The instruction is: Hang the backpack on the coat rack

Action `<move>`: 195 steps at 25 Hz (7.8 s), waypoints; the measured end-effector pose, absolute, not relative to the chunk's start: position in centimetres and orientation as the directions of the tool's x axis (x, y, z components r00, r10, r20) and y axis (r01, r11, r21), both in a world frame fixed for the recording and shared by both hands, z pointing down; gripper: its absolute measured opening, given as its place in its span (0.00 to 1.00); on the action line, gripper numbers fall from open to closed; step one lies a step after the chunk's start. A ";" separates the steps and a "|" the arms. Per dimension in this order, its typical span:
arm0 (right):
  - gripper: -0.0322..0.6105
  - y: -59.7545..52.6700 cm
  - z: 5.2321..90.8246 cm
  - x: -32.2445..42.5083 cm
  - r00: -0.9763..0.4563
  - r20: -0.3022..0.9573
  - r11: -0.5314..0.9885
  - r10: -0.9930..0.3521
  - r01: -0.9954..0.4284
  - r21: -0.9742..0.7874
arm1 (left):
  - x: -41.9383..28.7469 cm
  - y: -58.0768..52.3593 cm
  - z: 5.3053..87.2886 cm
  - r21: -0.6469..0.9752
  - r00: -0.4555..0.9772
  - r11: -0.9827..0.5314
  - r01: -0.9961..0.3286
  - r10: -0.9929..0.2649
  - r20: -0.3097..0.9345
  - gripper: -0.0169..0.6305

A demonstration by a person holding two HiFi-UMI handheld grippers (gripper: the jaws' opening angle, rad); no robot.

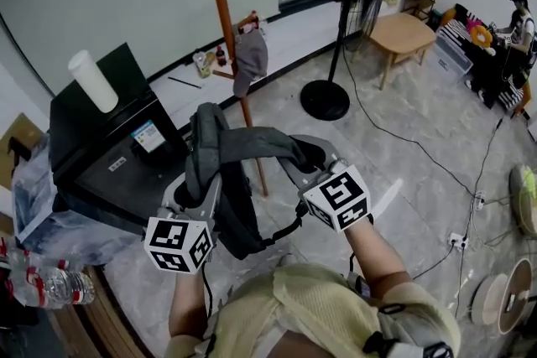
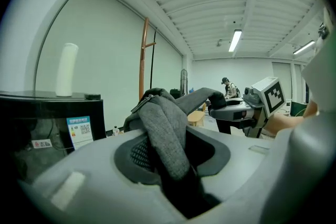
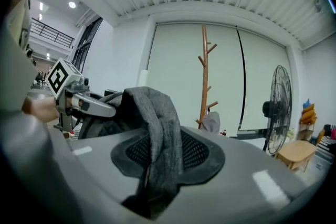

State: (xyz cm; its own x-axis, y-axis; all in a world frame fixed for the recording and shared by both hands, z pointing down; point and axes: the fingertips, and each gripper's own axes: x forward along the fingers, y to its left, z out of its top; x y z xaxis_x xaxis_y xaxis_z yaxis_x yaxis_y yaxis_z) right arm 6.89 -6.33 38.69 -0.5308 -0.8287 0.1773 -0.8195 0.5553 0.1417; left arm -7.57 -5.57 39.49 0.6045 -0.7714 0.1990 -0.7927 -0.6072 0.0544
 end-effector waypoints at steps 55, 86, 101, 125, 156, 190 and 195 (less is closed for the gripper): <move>0.23 -36.9 10.9 3.7 -0.676 -0.195 0.462 -0.711 -0.657 0.596 | -8.8 -31.9 17.1 -0.083 0.427 -0.419 -0.904 -0.880 -0.207 0.26; 0.23 -47.0 7.3 0.8 -0.802 0.101 0.794 -0.588 -0.550 0.258 | -10.2 -41.3 13.4 -0.140 0.358 -0.340 -0.930 -0.924 -0.133 0.29; 0.25 -48.6 9.5 1.3 -0.769 0.120 0.770 -0.628 -0.592 0.240 | -8.4 -43.7 16.1 -0.129 0.386 -0.375 -0.918 -0.920 -0.073 0.31; 0.32 -48.0 10.1 1.1 -0.745 -0.024 0.692 -0.667 -0.631 0.349 | -6.8 -43.4 18.1 0.001 0.501 -0.504 -0.864 -0.859 -0.100 0.50; 0.36 -47.3 11.2 2.9 -0.644 -0.072 0.565 -0.762 -0.714 0.415 | -6.5 -42.1 20.9 0.010 0.537 -0.538 -0.843 -0.842 -0.061 0.57; 0.14 -48.0 10.0 2.3 -0.611 -0.193 0.495 -0.768 -0.757 0.427 | -8.1 -42.6 24.3 0.061 0.464 -0.465 -0.883 -0.885 -0.025 0.47; 0.13 -48.7 10.4 2.0 -0.621 -0.147 0.524 -0.770 -0.747 0.408 | -8.5 -43.3 24.7 0.071 0.454 -0.454 -0.888 -0.891 -0.011 0.47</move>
